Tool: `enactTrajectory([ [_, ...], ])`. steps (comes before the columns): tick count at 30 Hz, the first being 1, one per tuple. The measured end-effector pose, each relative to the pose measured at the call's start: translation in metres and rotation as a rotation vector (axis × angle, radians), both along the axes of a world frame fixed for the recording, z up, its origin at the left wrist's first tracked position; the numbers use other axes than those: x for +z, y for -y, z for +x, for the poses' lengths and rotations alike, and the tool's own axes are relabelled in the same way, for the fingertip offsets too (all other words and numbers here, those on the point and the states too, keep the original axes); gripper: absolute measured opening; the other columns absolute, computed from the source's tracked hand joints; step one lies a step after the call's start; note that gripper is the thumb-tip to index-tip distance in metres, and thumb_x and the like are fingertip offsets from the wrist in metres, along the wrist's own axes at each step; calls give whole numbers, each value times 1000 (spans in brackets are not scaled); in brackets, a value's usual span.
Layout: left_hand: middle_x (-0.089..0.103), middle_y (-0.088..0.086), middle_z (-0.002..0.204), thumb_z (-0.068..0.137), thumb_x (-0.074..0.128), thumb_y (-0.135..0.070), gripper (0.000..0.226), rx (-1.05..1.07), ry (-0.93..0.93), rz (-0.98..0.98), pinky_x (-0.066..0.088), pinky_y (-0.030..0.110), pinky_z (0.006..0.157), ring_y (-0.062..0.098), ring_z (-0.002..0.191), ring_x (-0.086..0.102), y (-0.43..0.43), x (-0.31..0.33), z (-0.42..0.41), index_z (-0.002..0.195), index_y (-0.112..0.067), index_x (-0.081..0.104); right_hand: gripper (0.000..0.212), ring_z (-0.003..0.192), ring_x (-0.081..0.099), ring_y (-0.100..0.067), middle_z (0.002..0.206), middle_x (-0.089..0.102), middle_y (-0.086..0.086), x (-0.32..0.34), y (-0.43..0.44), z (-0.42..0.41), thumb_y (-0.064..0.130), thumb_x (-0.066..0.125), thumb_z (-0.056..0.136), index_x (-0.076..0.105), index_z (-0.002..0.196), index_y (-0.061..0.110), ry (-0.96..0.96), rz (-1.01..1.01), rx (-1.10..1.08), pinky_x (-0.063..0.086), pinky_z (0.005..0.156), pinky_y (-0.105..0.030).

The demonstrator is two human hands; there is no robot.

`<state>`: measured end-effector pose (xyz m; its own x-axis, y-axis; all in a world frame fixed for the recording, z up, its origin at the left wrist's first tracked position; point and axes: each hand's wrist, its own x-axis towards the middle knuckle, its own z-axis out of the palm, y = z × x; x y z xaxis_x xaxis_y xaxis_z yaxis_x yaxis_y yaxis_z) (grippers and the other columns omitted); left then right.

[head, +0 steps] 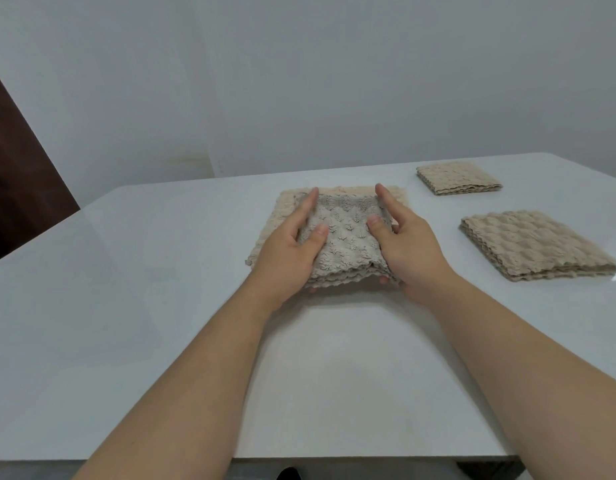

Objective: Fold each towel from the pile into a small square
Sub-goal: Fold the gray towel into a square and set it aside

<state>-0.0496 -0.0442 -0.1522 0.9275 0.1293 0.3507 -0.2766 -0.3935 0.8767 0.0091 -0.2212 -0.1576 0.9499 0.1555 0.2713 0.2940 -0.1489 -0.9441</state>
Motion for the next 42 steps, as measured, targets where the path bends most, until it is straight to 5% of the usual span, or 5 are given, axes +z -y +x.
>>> enactTrajectory([
  [9, 68, -1, 131, 96, 68, -14, 45, 61, -149, -264, 60, 36, 63, 18, 93, 75, -6, 4, 2, 137, -31, 62, 44, 128, 54, -4, 143, 57, 11, 8, -1, -5, 15, 57, 103, 54, 145, 27, 50, -48, -2, 36, 113, -21],
  [12, 66, -1, 134, 95, 70, -16, 46, 65, -169, -250, 54, 28, 52, 19, 93, 74, -8, 4, 3, 137, -33, 62, 41, 72, 63, 8, 131, 67, 4, 8, -1, -3, 14, 56, 104, 57, 143, 27, 31, -64, 5, 49, 86, -7],
  [18, 69, -14, 128, 88, 78, -28, 50, 92, -158, -39, 51, 37, 105, 9, 114, 65, -9, 3, -3, 135, -39, 63, 31, 110, 64, -7, 129, 68, 5, 8, 7, 0, 22, 59, 102, 68, 131, 31, -17, -65, 20, 49, 106, -31],
  [26, 74, 3, 112, 86, 75, -46, 54, 166, -102, -340, 59, 44, 91, 16, 98, 74, -6, 7, -3, 135, -34, 54, 14, 45, 47, -21, 66, 63, -2, 9, 3, -6, 45, 59, 99, 59, 106, 33, -65, -11, 34, 39, 41, -26],
  [42, 75, 3, 96, 92, 69, -14, 12, 314, -11, -237, 58, 40, 90, 18, 92, 70, -15, 3, 3, 89, -25, 74, 9, 72, 57, -20, 89, 66, -8, 15, 2, -10, 21, 63, 96, 62, 105, 21, -85, 90, 52, 46, 63, -37],
])
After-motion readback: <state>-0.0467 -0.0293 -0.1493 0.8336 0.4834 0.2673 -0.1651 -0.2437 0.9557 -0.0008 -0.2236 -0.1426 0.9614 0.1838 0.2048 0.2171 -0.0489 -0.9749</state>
